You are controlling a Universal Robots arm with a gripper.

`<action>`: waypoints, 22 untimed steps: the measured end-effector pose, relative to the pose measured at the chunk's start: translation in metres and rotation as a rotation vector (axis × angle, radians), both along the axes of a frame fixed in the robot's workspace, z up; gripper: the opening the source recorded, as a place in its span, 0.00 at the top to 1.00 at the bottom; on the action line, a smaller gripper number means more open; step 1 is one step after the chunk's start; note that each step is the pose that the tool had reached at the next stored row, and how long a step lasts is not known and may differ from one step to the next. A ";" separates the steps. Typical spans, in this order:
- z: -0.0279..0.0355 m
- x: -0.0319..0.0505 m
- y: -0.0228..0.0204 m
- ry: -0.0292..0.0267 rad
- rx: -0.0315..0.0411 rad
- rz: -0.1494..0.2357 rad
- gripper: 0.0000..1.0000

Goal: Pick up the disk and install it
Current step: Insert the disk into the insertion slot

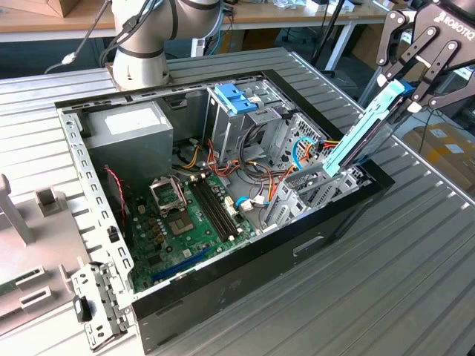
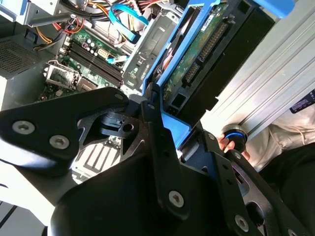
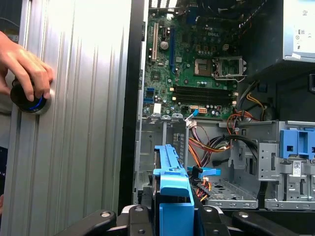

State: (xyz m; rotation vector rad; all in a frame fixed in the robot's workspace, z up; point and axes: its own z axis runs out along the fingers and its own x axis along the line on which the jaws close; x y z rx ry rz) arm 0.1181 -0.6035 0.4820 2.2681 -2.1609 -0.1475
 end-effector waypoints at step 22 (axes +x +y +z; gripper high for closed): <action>-0.0019 -0.0305 0.0000 0.0000 0.0000 0.000 0.63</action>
